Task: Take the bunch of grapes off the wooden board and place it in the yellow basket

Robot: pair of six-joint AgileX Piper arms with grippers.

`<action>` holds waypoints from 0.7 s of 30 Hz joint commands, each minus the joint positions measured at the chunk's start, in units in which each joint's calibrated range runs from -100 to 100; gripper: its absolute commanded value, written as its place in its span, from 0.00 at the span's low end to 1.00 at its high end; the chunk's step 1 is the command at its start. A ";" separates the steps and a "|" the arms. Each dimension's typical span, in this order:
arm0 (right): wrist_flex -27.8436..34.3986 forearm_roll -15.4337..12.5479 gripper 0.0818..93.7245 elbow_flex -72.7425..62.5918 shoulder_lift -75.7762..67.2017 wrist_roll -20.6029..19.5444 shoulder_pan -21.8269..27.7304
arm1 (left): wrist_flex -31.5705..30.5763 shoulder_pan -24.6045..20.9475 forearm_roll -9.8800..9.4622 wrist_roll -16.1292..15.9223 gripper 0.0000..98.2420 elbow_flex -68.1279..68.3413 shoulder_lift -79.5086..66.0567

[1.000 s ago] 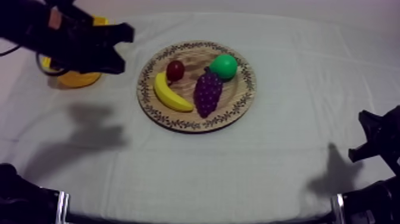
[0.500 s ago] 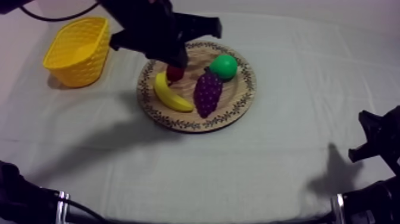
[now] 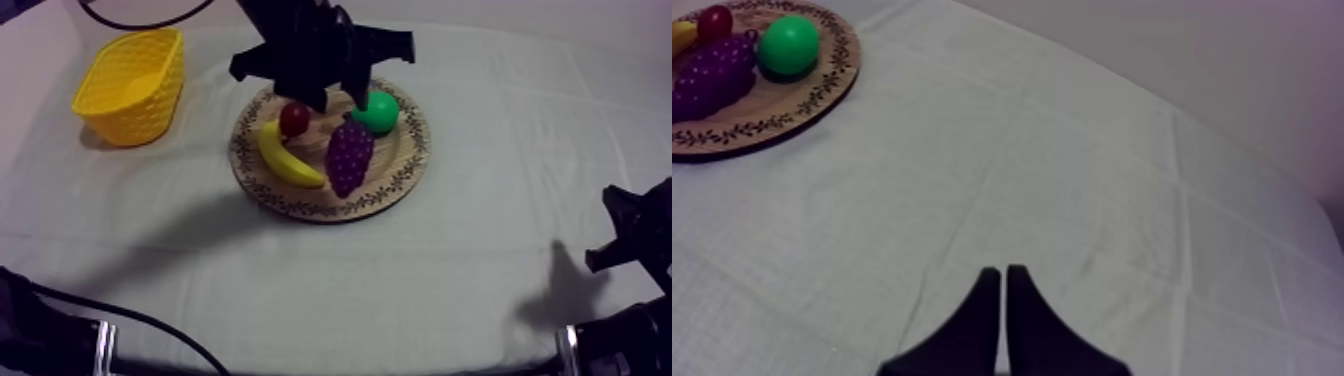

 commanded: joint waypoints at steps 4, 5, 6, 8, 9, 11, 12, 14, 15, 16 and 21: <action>0.00 -0.01 0.00 0.00 0.00 -0.10 -0.02 | 0.02 -0.07 0.13 -0.24 0.77 -0.53 1.56; 0.00 -0.01 0.00 0.00 0.00 -0.10 -0.02 | 0.02 -0.09 0.16 -0.29 0.80 -0.67 1.99; 0.00 -0.01 0.00 0.00 0.00 -0.10 -0.02 | 0.02 -0.11 0.18 -0.36 0.82 -0.87 2.49; 0.00 -0.01 0.00 0.00 0.00 -0.10 -0.02 | 0.02 -0.19 0.21 -0.59 0.87 -1.35 3.75; 0.00 -0.01 0.00 0.00 0.00 -0.10 -0.02 | 0.02 -0.24 0.23 -0.71 0.88 -1.58 4.50; 0.00 -0.01 0.00 0.00 0.00 -0.10 -0.02 | 0.02 -0.42 0.26 -0.92 0.91 -2.10 6.23; 0.00 -0.01 0.00 0.00 0.00 -0.10 -0.02 | 0.02 -0.52 0.29 -1.01 0.91 -2.34 7.22; 0.00 -0.01 0.00 0.00 0.00 -0.10 -0.02 | 0.02 -0.74 0.35 -1.12 0.91 -2.87 9.33; 0.00 -0.01 0.00 0.00 0.00 -0.10 -0.02 | 0.02 -0.85 0.37 -1.15 0.91 -3.15 10.45; 0.00 -0.01 0.00 0.00 0.00 -0.10 -0.02 | 0.02 -0.96 0.41 -1.15 0.91 -3.44 11.60; 0.00 -0.01 0.00 0.00 0.00 -0.10 -0.02 | 0.02 -1.68 0.94 -1.53 0.91 -5.94 17.81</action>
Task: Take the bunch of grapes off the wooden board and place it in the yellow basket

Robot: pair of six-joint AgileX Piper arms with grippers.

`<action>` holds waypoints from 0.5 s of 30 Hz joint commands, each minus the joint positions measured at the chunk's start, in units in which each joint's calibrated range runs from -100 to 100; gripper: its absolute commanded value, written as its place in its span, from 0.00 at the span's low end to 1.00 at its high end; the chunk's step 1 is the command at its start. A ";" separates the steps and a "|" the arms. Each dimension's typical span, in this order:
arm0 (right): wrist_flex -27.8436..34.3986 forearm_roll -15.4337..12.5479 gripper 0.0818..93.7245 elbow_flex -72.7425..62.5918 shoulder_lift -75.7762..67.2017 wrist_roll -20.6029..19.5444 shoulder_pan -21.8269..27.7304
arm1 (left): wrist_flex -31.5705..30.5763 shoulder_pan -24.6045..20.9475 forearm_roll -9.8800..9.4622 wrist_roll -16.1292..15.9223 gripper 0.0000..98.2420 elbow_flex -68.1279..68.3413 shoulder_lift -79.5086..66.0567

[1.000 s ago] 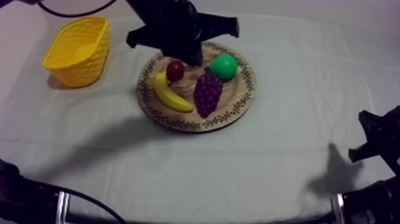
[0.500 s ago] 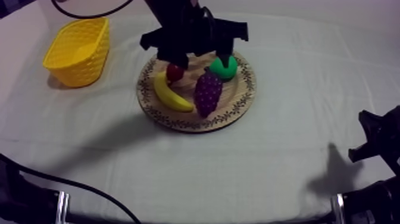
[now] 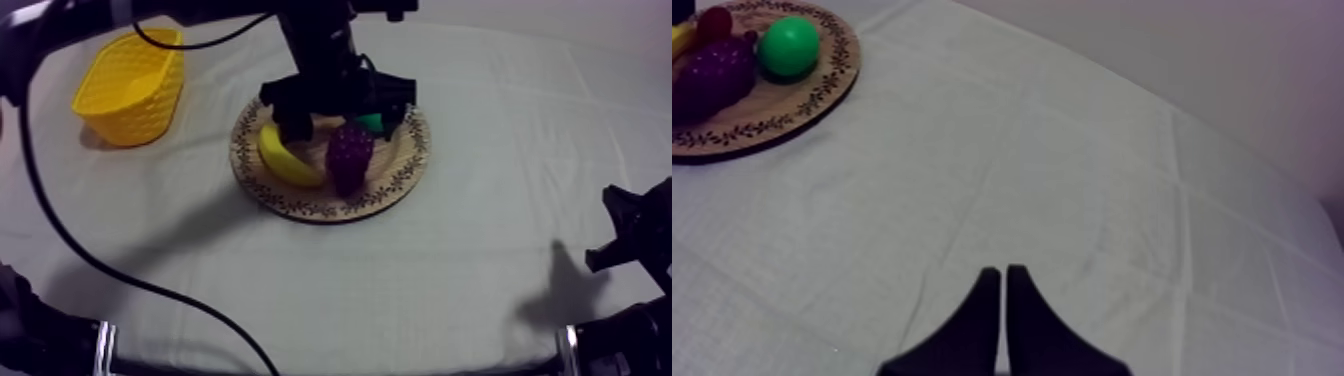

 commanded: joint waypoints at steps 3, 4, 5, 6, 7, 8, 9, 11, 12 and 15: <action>0.00 -0.01 0.00 0.00 0.00 -0.01 -0.02 | 0.05 -0.35 0.28 -0.13 0.91 -2.63 5.89; 0.00 -0.01 0.00 0.00 0.00 -0.01 -0.02 | 0.05 -0.45 0.32 -0.12 0.91 -3.33 6.96; 0.00 -0.01 0.00 0.00 0.00 -0.01 -0.02 | 0.05 -0.57 0.37 -0.11 0.91 -4.03 7.99; 0.00 -0.01 0.00 0.00 0.00 -0.01 -0.02 | 0.05 -0.70 0.44 -0.14 0.91 -4.72 9.00; 0.00 -0.01 0.00 0.00 0.00 -0.01 -0.02 | 0.09 -0.83 0.51 -0.22 0.91 -5.47 9.99; 0.00 -0.01 0.00 0.00 0.00 -0.01 -0.02 | 0.23 -0.96 0.56 -0.29 0.91 -6.22 10.92; 0.00 -0.01 0.00 0.00 0.00 -0.01 -0.02 | 0.41 -1.10 0.62 -0.34 0.91 -6.99 11.80; 0.00 -0.01 0.00 0.00 0.00 -0.01 -0.02 | 0.79 -1.34 0.77 -0.44 0.91 -8.50 13.48; 0.00 -0.01 0.00 0.00 0.00 -0.01 -0.02 | 1.01 -1.48 0.86 -0.50 0.91 -9.25 14.29; 0.00 -0.01 0.00 0.00 0.00 -0.01 -0.02 | 2.52 -1.87 1.10 -0.71 0.91 -11.89 16.72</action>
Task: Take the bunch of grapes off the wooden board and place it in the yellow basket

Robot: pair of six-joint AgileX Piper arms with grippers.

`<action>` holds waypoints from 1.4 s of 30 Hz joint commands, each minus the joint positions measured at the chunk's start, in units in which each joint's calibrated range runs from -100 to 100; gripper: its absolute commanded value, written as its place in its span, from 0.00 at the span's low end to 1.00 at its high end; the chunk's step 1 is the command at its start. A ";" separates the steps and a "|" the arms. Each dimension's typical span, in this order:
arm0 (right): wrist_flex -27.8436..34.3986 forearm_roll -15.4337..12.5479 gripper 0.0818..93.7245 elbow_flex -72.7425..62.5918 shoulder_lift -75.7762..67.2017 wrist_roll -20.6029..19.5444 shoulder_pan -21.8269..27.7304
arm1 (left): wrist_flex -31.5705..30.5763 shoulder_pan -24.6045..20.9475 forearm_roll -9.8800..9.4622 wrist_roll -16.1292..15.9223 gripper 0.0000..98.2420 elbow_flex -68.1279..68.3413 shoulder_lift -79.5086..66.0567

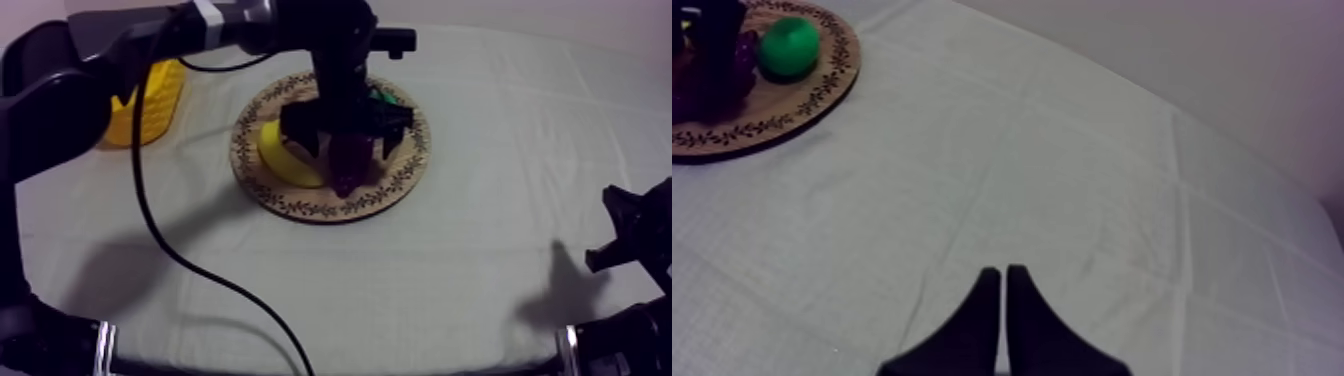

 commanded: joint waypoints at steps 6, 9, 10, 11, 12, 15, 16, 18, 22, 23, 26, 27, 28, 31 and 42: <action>0.00 -0.01 0.00 0.00 0.00 -0.01 -0.02 | 4.58 -0.47 -0.01 -0.34 0.90 -7.50 5.16; 0.00 -0.01 0.00 0.00 0.00 -0.01 -0.02 | 5.82 -0.60 -0.06 -0.61 0.89 -9.37 6.53; 0.00 -0.01 0.00 0.00 0.00 -0.01 -0.02 | 6.21 -0.68 -0.06 -0.69 0.89 -9.86 6.95; 0.00 -0.01 0.00 0.00 0.00 -0.01 -0.02 | 6.63 -0.77 -0.07 -0.76 0.89 -10.31 7.37; 0.00 -0.01 0.00 0.00 0.00 -0.01 -0.02 | 7.02 -0.89 -0.06 -0.81 0.88 -10.79 7.80; 0.00 -0.01 0.00 0.00 0.00 -0.01 -0.02 | 7.99 -1.10 0.02 -0.95 0.78 -12.02 8.87; 0.00 -0.01 0.00 0.00 0.00 -0.01 -0.02 | 8.19 -1.14 0.03 -0.98 0.72 -12.26 9.08; 0.00 -0.01 0.00 0.00 0.00 -0.01 -0.02 | 8.47 -1.16 0.05 -1.04 0.63 -12.56 9.33; 0.00 -0.01 0.00 0.00 0.00 -0.01 -0.02 | 8.62 -1.09 0.10 -1.06 0.49 -12.14 9.19; 0.00 -0.01 0.00 0.00 0.00 -0.01 -0.02 | 8.53 -1.05 0.10 -1.08 0.47 -11.77 8.97; 0.00 -0.01 0.00 0.00 0.00 -0.01 -0.02 | 8.03 -0.88 0.14 -1.24 0.45 -10.13 7.68; 0.00 -0.01 0.00 0.00 0.00 -0.01 -0.02 | 7.87 -0.81 0.15 -1.36 0.45 -9.52 6.98; 0.00 -0.01 0.00 0.00 0.00 -0.01 -0.02 | 7.74 -0.74 0.14 -1.52 0.45 -8.90 6.16; 0.00 -0.01 0.00 0.00 0.00 -0.01 -0.02 | 7.37 -0.42 0.05 -2.24 0.45 -7.13 2.75; 0.00 -0.01 0.00 0.00 0.00 -0.01 -0.02 | 9.58 0.63 -0.08 -3.16 0.45 -2.22 -14.71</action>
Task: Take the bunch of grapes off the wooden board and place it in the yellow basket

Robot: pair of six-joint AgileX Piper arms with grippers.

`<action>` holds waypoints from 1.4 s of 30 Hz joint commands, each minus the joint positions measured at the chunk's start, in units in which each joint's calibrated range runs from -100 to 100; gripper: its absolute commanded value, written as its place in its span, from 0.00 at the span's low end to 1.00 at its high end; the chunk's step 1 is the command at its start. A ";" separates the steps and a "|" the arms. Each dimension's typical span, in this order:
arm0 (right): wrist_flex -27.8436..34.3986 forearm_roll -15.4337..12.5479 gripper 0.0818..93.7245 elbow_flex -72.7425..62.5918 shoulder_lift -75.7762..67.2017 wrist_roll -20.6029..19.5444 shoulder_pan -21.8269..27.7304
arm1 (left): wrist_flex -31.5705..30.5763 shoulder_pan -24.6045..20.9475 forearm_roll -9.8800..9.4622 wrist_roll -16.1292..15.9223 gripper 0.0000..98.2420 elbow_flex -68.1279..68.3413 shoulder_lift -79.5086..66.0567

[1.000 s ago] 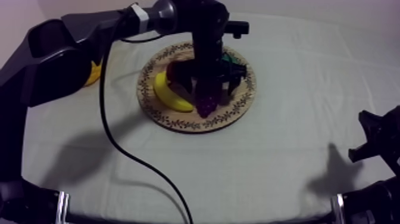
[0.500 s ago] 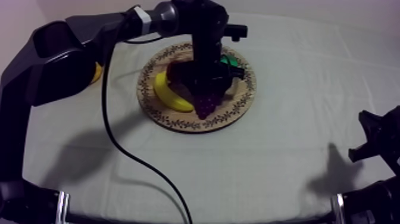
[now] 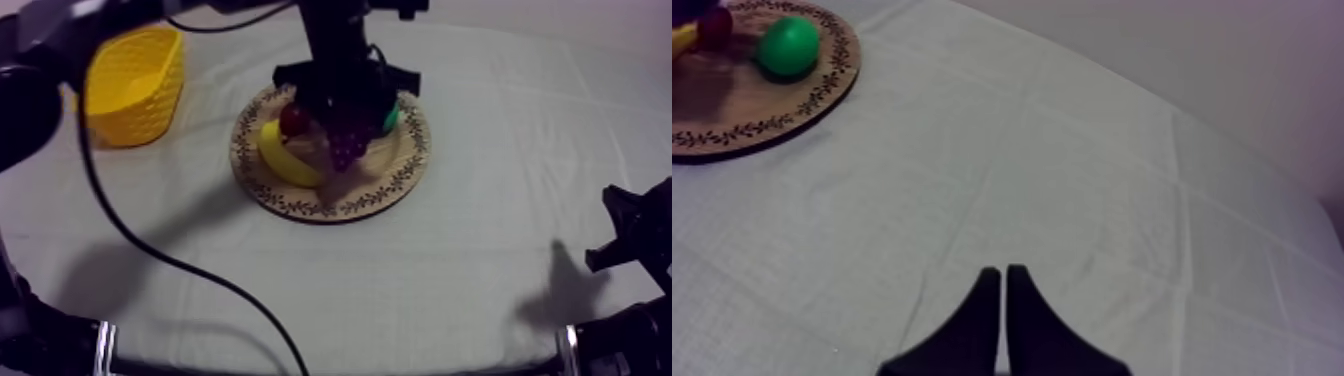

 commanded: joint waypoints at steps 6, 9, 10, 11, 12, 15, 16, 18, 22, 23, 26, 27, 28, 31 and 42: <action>0.00 -0.01 0.00 0.00 0.00 -0.01 -0.02 | 1.71 0.18 -0.65 -0.80 0.46 1.18 -10.76; 0.00 -0.01 0.00 0.00 0.00 -0.01 -0.02 | 1.86 -0.64 -0.92 -1.78 0.46 2.97 -13.21; 0.00 -0.01 0.00 0.00 0.00 -0.01 -0.02 | 1.88 -1.06 -1.06 -2.14 0.46 3.69 -13.89; 0.00 -0.01 0.00 0.00 0.00 -0.01 -0.02 | 1.90 -1.58 -1.20 -2.51 0.46 4.42 -14.50; 0.00 -0.01 0.00 0.00 0.00 -0.01 -0.02 | 1.88 -2.16 -1.36 -2.88 0.46 5.17 -15.06; 0.00 -0.01 0.00 0.00 0.00 -0.01 -0.02 | 1.70 -4.29 -1.83 -4.02 0.46 7.34 -16.43; 0.00 -0.01 0.00 0.00 0.00 -0.01 -0.02 | 1.60 -5.14 -1.96 -4.41 0.46 7.98 -16.79; 0.00 -0.01 0.00 0.00 0.00 -0.01 -0.02 | 1.42 -6.94 -2.19 -5.17 0.46 9.02 -17.41; 0.00 -0.01 0.00 0.00 0.00 -0.01 -0.02 | 1.11 -10.78 -2.54 -6.73 0.47 10.17 -18.17; 0.00 -0.01 0.00 0.00 0.00 -0.01 -0.02 | 0.97 -11.77 -2.59 -7.13 0.47 10.29 -18.30; 0.00 -0.01 0.00 0.00 0.00 -0.01 -0.02 | 0.53 -14.65 -2.67 -8.35 0.47 10.35 -18.42; 0.00 -0.01 0.00 0.00 0.00 -0.01 -0.02 | 0.44 -15.61 -2.68 -8.74 0.47 10.22 -18.39; 0.00 -0.01 0.00 0.00 0.00 -0.01 -0.02 | 0.38 -16.56 -2.71 -9.14 0.47 10.06 -18.30; 0.00 -0.01 0.00 0.00 0.00 -0.01 -0.02 | 0.26 -19.35 -2.99 -10.24 0.47 9.66 -17.92; 0.00 -0.01 0.00 0.00 0.00 -0.01 -0.02 | -0.37 -29.00 -4.45 -13.51 0.47 8.80 -17.02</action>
